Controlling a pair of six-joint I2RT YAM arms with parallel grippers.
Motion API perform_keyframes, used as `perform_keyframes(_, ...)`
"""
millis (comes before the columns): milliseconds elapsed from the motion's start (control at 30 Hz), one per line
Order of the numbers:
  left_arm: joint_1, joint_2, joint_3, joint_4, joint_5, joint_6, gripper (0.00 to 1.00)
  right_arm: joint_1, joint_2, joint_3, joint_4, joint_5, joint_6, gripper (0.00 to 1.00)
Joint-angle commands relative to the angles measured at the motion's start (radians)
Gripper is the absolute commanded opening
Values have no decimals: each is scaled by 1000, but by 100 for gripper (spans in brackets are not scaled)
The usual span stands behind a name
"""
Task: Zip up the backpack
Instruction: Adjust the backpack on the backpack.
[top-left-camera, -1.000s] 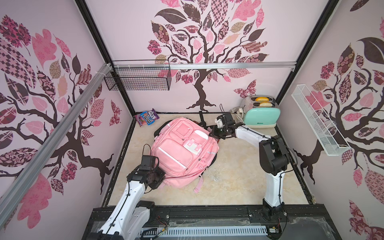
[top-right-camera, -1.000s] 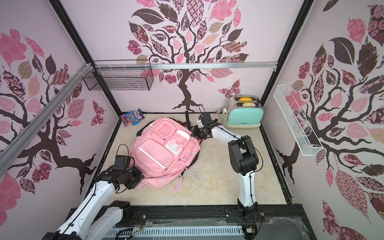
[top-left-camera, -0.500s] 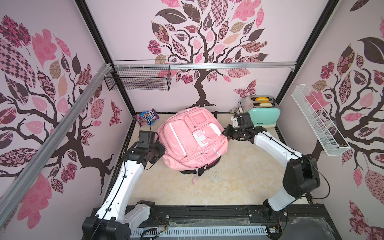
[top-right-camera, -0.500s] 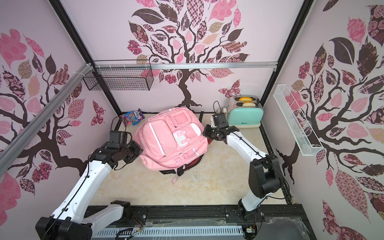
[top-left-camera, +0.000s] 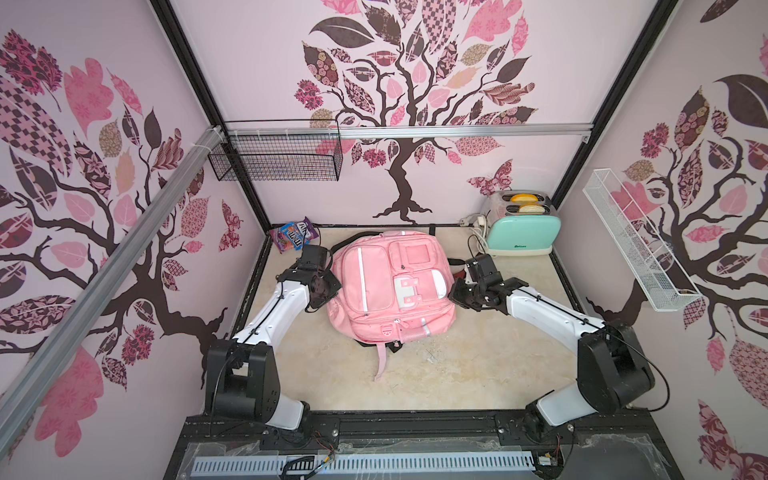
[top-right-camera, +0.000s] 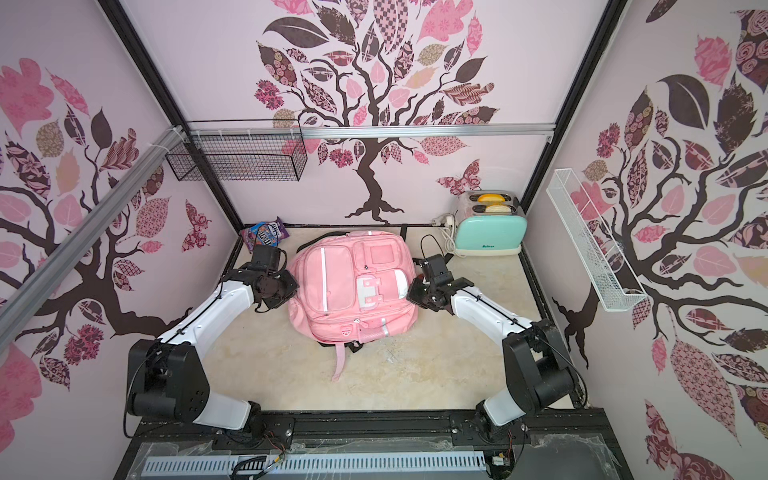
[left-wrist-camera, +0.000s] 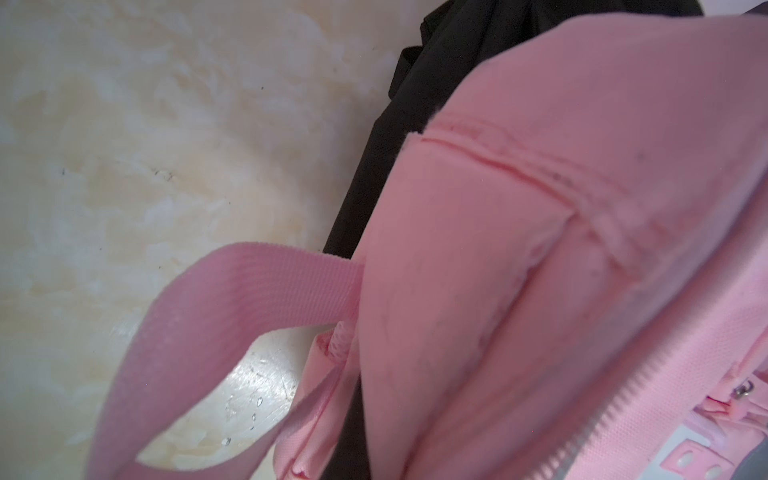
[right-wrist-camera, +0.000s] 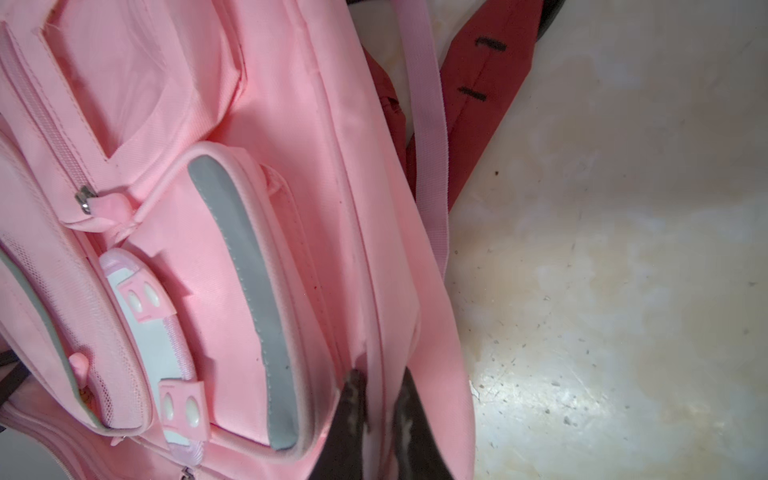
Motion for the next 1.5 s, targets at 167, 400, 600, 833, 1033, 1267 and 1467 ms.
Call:
perform_keyframes(167, -9, -62, 37, 221, 19, 62, 42, 3, -120, -28, -50, -29, -8, 75)
perform_keyframes(400, -15, -236, -75, 27, -53, 111, 66, -103, -117, 13, -91, -74, -75, 83)
perform_keyframes(600, -14, -348, -214, 14, -7, 65, 68, -103, -2, 62, -20, -192, -66, 83)
perform_keyframes(833, -14, -267, -362, 180, 148, 5, 58, -101, 122, 47, 96, -294, -36, 62)
perform_keyframes(1033, -26, -217, -340, 248, 232, -15, 0, -100, 82, 43, 72, -333, -72, 0)
perform_keyframes(1267, -26, -226, -185, 196, 228, -18, 0, -92, -33, 18, 7, -393, -83, 0)
perform_keyframes(1467, -26, -141, -124, 215, 196, -3, 0, -72, -28, -18, -53, -361, -128, 0)
